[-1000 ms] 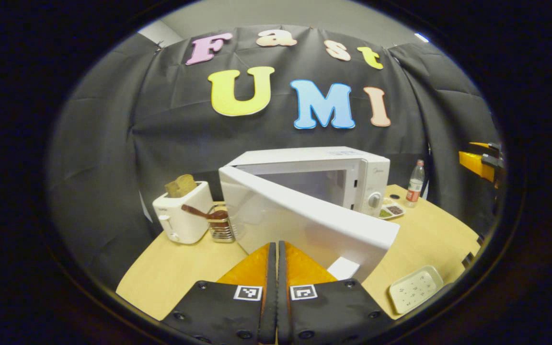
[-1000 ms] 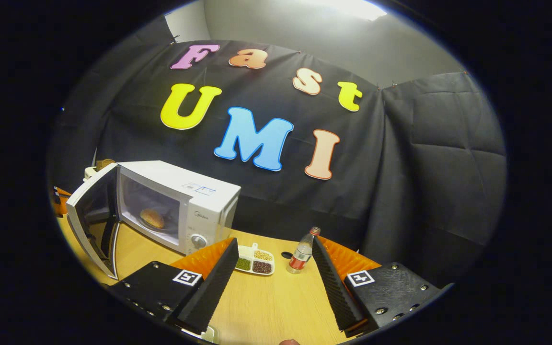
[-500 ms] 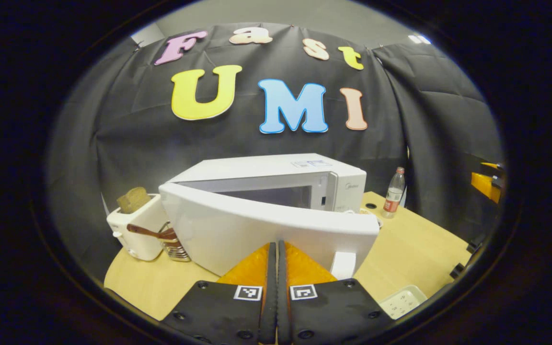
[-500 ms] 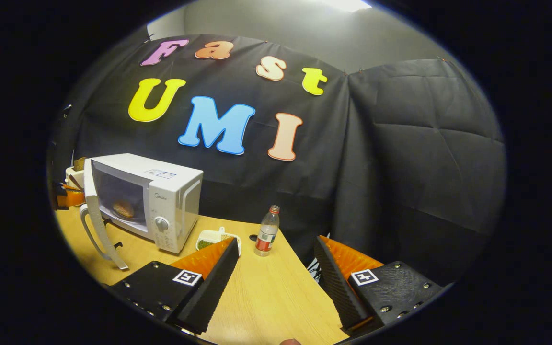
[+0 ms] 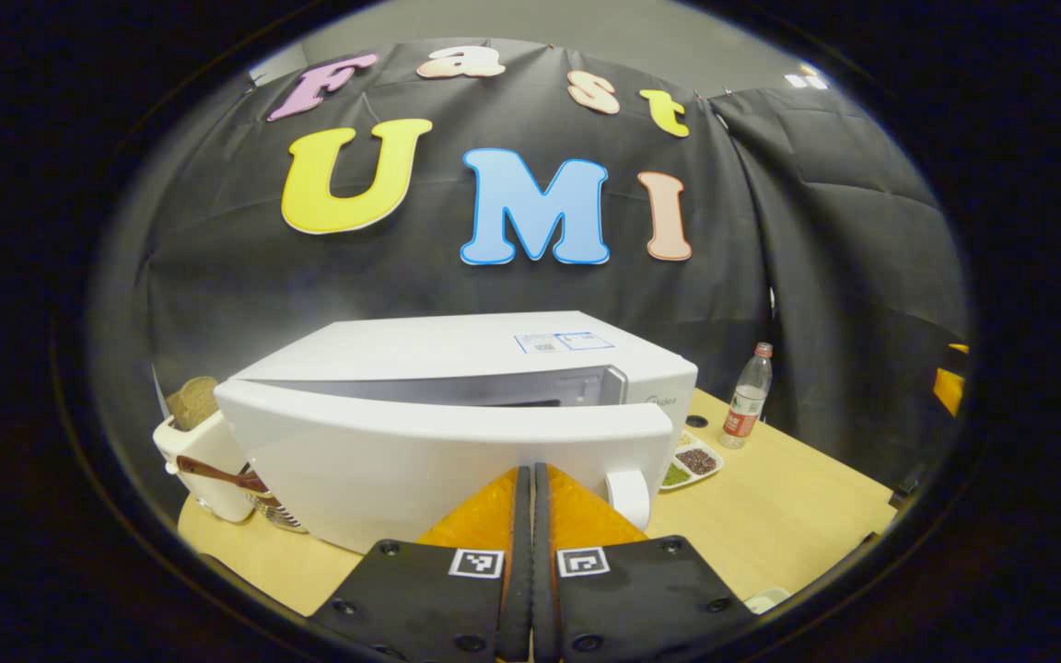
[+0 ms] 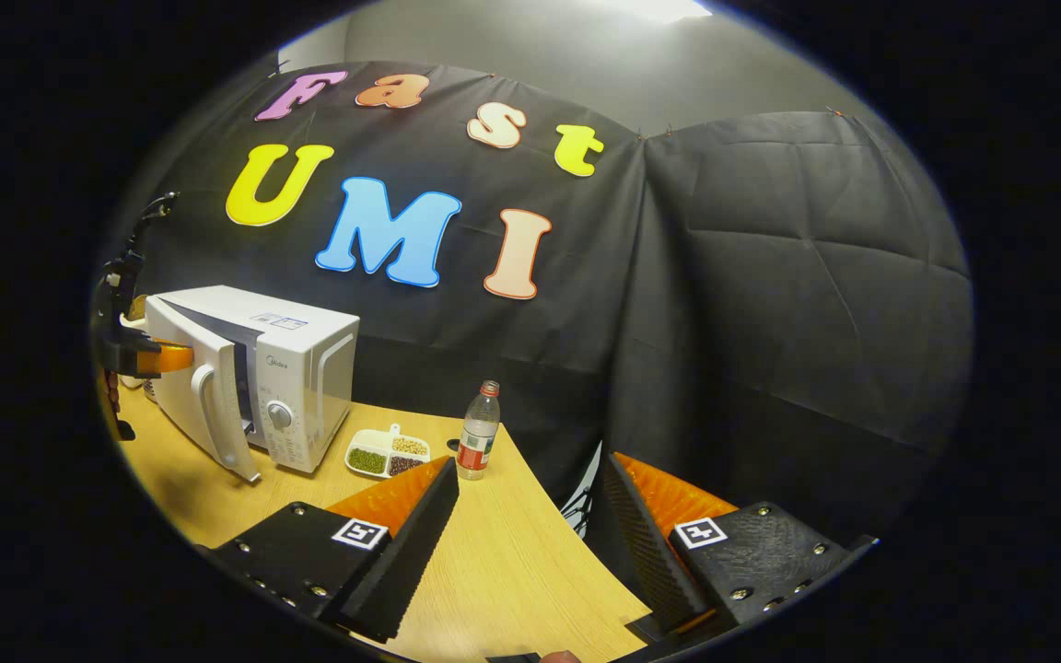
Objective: Open the microwave oven with the left hand, put the food in, and close the microwave oven.
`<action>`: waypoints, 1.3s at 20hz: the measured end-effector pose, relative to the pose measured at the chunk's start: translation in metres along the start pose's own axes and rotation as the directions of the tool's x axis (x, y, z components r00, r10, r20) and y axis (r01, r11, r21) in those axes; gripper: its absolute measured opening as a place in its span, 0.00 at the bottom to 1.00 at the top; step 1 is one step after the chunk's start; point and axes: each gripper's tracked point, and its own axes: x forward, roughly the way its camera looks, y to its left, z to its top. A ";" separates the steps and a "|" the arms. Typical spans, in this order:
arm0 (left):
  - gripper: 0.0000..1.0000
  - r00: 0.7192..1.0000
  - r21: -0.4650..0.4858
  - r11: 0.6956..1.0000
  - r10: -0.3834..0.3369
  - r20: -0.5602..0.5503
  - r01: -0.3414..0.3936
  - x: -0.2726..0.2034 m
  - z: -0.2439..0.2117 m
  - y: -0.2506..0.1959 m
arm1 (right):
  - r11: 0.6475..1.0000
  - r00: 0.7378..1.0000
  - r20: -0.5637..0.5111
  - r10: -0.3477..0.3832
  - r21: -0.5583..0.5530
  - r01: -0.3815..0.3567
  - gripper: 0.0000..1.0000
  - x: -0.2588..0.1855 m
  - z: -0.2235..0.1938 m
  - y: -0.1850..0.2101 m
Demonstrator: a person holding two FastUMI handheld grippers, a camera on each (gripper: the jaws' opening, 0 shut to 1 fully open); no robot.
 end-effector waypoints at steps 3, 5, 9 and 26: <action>0.07 1.000 -0.011 1.000 0.014 -0.004 -0.014 0.021 0.004 0.001 | 1.000 1.000 0.000 0.002 0.003 -0.002 0.98 0.002 -0.002 -0.002; 0.07 1.000 -0.023 0.999 0.026 -0.002 -0.026 0.030 0.007 0.002 | 1.000 1.000 0.002 0.010 -0.001 -0.010 0.98 0.003 -0.002 -0.001; 0.07 0.999 -0.045 0.998 0.046 0.006 -0.046 0.038 0.007 0.004 | 1.000 1.000 0.009 0.029 -0.003 -0.029 0.98 0.004 -0.002 0.004; 0.07 0.980 -0.018 0.986 0.165 0.109 -0.164 -0.031 0.059 -0.025 | 0.957 0.954 0.103 0.282 0.045 -0.288 0.98 0.024 0.020 0.046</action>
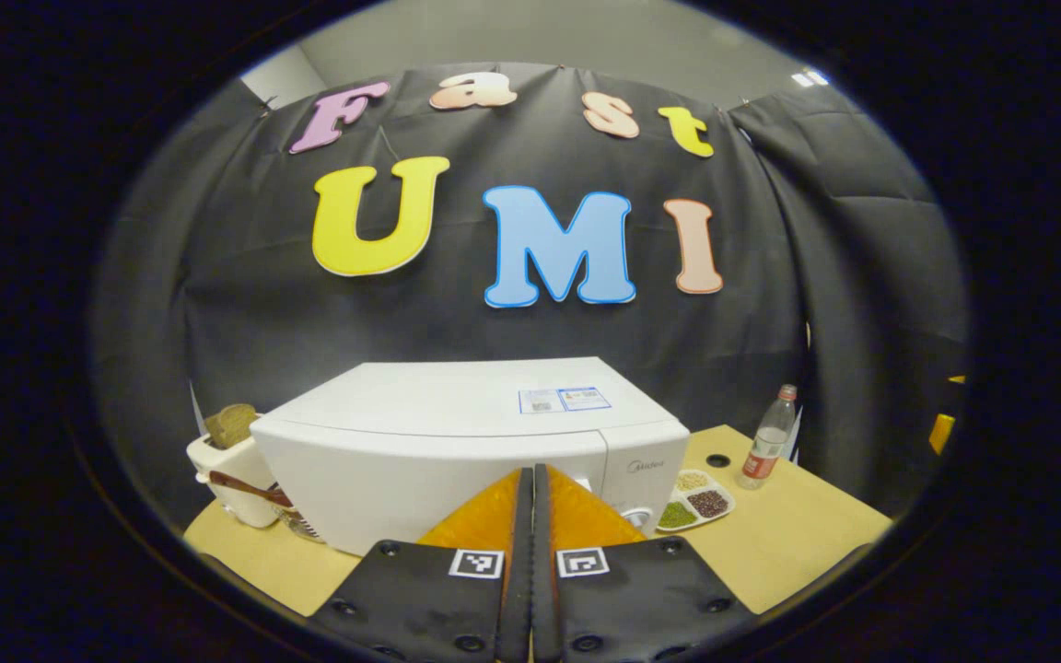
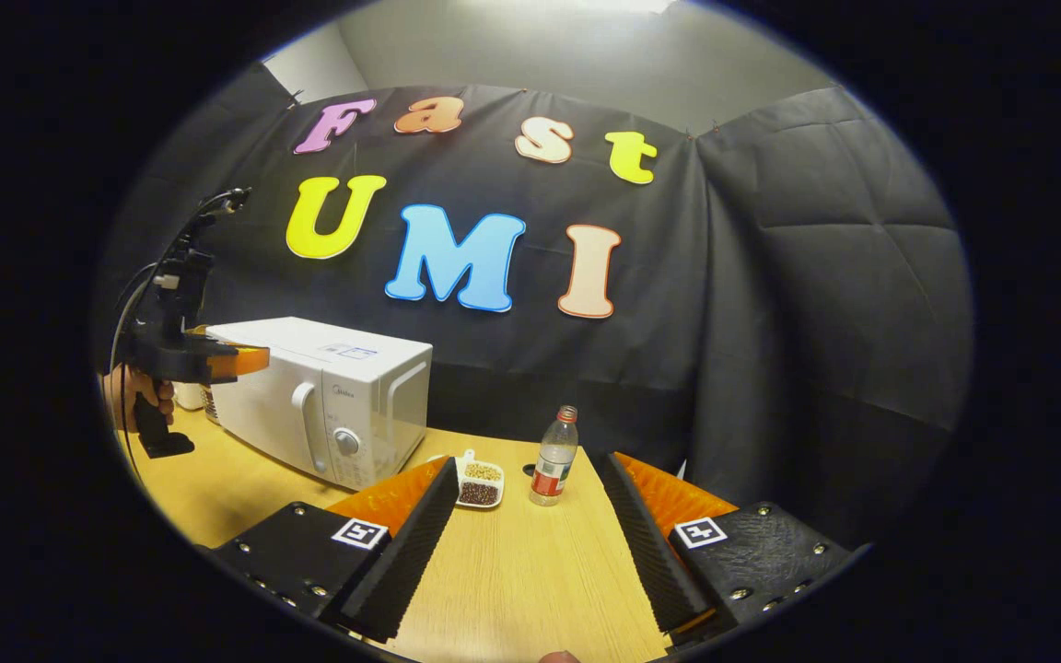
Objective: Open the microwave oven with the left hand, put the food in, and close the microwave oven.
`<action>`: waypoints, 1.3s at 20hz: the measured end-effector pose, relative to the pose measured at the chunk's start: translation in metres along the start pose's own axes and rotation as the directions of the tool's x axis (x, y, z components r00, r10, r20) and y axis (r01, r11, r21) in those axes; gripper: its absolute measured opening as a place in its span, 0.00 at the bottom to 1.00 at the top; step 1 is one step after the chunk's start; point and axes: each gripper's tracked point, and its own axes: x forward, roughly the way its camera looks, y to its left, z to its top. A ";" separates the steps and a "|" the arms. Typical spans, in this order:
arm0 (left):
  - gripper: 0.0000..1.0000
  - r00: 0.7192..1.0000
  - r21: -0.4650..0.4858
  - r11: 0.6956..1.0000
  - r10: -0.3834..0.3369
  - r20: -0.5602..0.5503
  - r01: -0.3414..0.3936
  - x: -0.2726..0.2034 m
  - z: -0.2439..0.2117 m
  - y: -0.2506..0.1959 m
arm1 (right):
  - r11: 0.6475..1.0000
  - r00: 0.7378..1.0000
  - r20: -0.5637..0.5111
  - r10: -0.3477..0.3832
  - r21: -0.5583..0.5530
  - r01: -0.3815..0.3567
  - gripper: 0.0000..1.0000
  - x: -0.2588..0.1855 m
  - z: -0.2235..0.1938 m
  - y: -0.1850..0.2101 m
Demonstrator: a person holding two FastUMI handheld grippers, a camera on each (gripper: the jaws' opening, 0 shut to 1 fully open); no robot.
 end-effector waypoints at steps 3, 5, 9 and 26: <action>0.07 0.999 0.003 1.000 0.024 0.034 -0.024 -0.039 0.012 0.008 | 1.000 0.999 0.026 0.029 0.009 -0.029 0.97 -0.003 0.010 0.016; 0.07 0.998 0.008 0.999 0.036 0.049 -0.036 -0.067 0.018 0.014 | 0.999 0.999 0.041 0.035 0.004 -0.035 0.98 -0.010 0.016 0.025; 0.07 0.994 0.035 0.998 0.056 0.099 -0.060 -0.120 0.033 0.027 | 0.998 0.996 0.059 0.065 -0.012 -0.064 0.98 -0.035 0.018 0.048; 0.98 0.980 -0.069 0.988 0.147 0.134 -0.138 -0.268 0.010 0.057 | 0.992 0.985 0.118 0.124 0.020 -0.127 0.97 -0.128 0.029 0.090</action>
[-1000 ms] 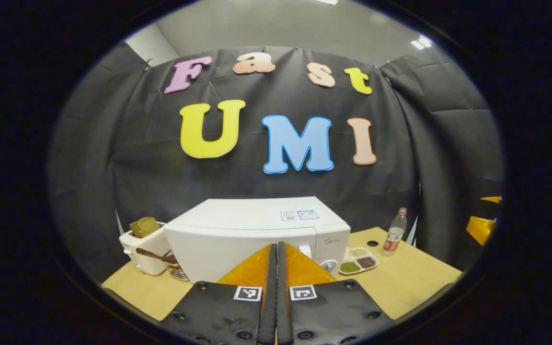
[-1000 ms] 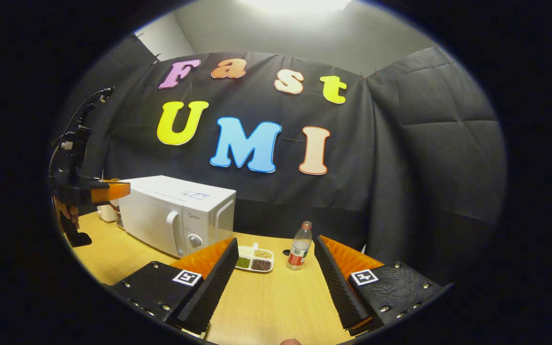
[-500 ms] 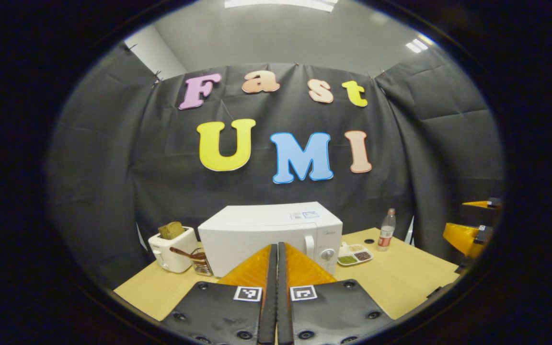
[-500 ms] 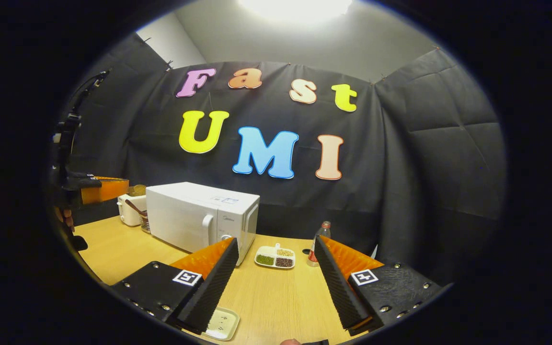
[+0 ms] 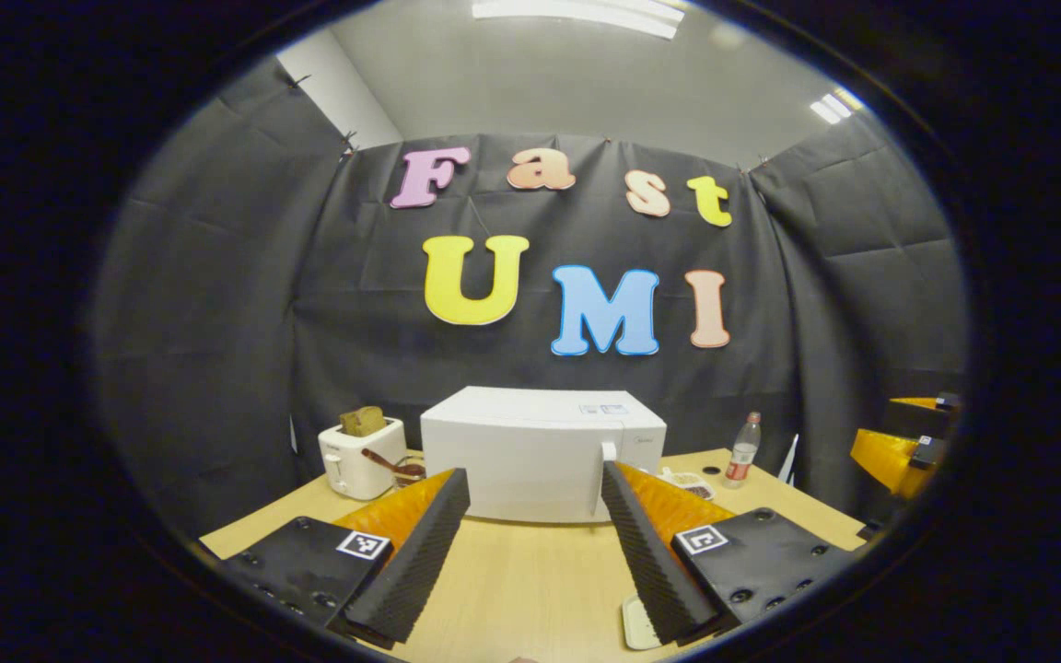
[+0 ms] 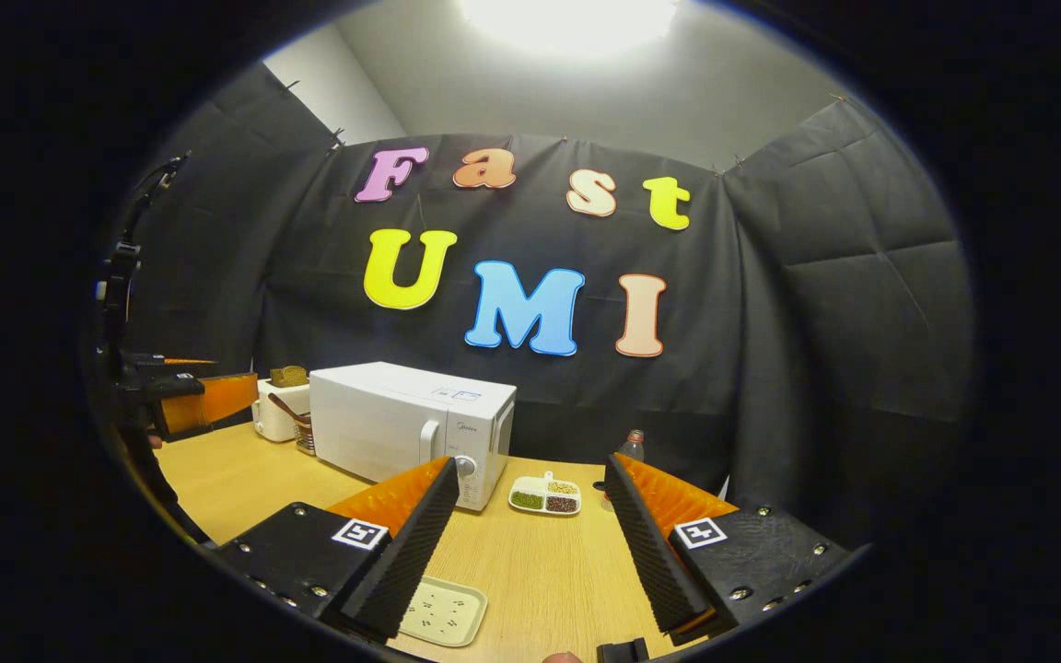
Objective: Open the microwave oven with the left hand, put the food in, and close the microwave oven.
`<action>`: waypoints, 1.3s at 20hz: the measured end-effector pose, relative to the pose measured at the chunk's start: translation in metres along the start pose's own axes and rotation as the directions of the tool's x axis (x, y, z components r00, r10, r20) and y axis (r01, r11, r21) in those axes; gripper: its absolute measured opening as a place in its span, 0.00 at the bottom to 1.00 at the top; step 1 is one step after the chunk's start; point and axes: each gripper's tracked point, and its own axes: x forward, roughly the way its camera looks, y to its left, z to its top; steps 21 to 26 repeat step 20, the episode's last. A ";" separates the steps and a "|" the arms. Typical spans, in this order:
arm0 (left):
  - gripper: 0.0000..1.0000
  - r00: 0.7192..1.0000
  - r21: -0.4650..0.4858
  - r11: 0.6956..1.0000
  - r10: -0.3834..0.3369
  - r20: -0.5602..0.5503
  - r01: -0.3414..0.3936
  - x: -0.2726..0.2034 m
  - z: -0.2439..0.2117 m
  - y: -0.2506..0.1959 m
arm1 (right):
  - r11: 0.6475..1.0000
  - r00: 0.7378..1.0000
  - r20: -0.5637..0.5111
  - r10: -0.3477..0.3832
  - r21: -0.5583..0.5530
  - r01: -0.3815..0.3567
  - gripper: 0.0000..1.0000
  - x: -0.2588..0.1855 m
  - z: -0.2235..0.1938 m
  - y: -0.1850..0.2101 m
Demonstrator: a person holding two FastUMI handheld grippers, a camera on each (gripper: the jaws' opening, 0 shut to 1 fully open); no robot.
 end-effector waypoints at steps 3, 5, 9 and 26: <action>0.96 1.000 0.023 1.000 0.004 0.021 -0.004 -0.010 0.009 0.007 | 1.000 1.000 0.023 -0.016 -0.002 0.016 0.97 -0.005 0.006 0.000; 0.97 0.999 0.054 0.998 0.006 0.037 -0.008 -0.014 0.015 0.011 | 1.000 0.999 0.027 -0.022 0.014 0.022 0.97 -0.007 0.008 0.002; 0.96 0.999 0.119 0.993 0.015 0.052 -0.021 -0.022 0.022 0.015 | 0.999 0.999 0.041 -0.018 0.035 0.017 0.98 -0.010 0.014 0.009; 0.97 0.996 0.137 0.990 0.015 0.090 -0.028 -0.047 0.036 0.026 | 1.000 0.998 0.061 0.004 0.028 -0.005 0.97 -0.027 0.024 0.029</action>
